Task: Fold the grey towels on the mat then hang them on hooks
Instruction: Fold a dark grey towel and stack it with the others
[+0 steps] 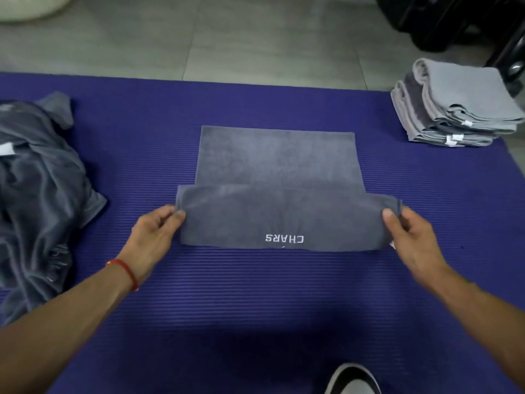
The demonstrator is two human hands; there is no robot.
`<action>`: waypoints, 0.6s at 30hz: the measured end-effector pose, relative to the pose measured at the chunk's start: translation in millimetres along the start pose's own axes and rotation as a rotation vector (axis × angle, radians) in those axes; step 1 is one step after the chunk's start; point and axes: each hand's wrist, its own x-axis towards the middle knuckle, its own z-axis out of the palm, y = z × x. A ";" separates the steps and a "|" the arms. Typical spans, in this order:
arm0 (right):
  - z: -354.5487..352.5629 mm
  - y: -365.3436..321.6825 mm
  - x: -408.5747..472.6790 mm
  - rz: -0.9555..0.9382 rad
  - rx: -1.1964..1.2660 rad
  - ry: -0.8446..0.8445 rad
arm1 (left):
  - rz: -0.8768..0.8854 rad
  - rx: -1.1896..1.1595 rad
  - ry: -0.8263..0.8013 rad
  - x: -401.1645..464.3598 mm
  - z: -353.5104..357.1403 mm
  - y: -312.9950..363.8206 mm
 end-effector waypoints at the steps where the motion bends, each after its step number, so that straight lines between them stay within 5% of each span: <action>1: 3.2 -2.6 5.8 -0.009 -0.003 -0.004 | -0.032 -0.072 -0.025 3.9 3.6 1.8; 9: -1.8 13.8 4.5 0.078 -0.112 -0.070 | -0.062 -0.156 -0.207 -1.4 -4.3 -6.2; 18: -21.6 26.6 -77.2 0.067 -0.300 -0.103 | -0.117 -0.069 -0.193 -86.0 -17.3 -39.0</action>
